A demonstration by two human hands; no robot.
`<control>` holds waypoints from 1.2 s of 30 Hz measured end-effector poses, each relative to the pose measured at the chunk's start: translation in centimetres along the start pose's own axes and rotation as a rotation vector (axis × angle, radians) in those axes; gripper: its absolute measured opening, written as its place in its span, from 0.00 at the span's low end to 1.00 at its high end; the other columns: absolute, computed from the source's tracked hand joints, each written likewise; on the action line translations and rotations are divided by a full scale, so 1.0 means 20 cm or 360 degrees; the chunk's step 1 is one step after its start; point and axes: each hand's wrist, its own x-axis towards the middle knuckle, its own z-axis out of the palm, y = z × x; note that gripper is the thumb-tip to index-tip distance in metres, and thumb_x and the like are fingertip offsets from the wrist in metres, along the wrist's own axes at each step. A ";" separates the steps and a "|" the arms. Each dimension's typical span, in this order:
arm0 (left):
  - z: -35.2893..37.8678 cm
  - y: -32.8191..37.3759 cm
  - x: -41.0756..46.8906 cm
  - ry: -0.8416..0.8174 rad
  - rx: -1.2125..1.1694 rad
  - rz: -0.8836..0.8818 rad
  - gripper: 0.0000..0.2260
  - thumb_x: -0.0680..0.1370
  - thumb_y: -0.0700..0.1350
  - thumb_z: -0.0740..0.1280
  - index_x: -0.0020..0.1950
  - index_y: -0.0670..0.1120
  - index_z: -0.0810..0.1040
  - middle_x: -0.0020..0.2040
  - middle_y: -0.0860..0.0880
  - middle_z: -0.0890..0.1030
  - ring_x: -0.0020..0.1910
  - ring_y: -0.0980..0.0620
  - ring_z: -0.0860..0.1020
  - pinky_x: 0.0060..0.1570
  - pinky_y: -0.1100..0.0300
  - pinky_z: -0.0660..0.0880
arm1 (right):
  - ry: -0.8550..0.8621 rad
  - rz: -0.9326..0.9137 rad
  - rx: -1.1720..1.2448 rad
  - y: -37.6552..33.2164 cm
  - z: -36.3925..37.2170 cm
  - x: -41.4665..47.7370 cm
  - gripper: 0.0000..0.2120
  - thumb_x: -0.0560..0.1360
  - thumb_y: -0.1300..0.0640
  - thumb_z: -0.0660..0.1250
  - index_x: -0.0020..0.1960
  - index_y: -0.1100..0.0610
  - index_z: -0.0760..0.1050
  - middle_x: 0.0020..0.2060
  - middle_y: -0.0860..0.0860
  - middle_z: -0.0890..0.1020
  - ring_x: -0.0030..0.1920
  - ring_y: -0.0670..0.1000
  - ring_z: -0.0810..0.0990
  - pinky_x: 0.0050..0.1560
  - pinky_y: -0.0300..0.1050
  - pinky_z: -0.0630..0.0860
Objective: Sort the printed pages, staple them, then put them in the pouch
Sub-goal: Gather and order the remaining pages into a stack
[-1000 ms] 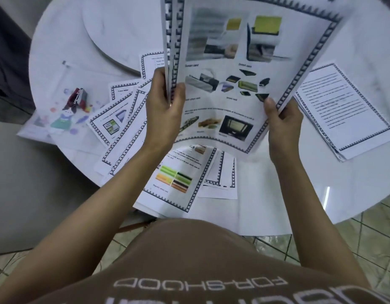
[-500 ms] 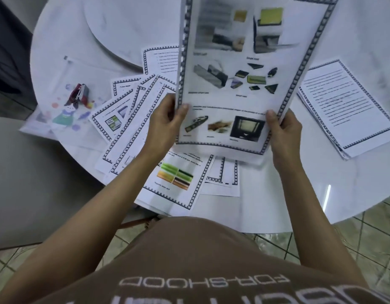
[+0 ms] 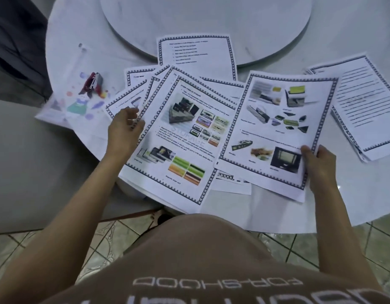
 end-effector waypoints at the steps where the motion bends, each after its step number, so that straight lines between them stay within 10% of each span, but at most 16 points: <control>1: 0.00 -0.03 0.00 -0.0023 0.0095 0.0006 0.17 0.77 0.44 0.65 0.65 0.42 0.71 0.60 0.44 0.76 0.54 0.49 0.75 0.53 0.62 0.70 | 0.0002 -0.0007 0.0008 0.00 0.00 0.00 0.11 0.77 0.57 0.63 0.55 0.62 0.76 0.48 0.56 0.79 0.51 0.56 0.79 0.57 0.53 0.75; 5: 0.03 -0.04 -0.01 -0.0063 0.0364 0.0060 0.20 0.75 0.48 0.67 0.65 0.44 0.71 0.60 0.42 0.76 0.60 0.41 0.73 0.60 0.47 0.70 | 0.0019 -0.0011 -0.0004 -0.01 0.02 0.01 0.12 0.77 0.57 0.63 0.57 0.63 0.76 0.50 0.57 0.80 0.51 0.55 0.78 0.57 0.50 0.75; 36: 0.09 0.06 -0.02 -0.0176 0.0780 -0.0057 0.29 0.72 0.54 0.70 0.67 0.43 0.67 0.64 0.39 0.69 0.65 0.40 0.67 0.62 0.46 0.63 | 0.0068 0.0023 0.0052 0.03 0.03 0.01 0.04 0.76 0.58 0.63 0.50 0.56 0.75 0.48 0.56 0.79 0.50 0.54 0.77 0.58 0.53 0.75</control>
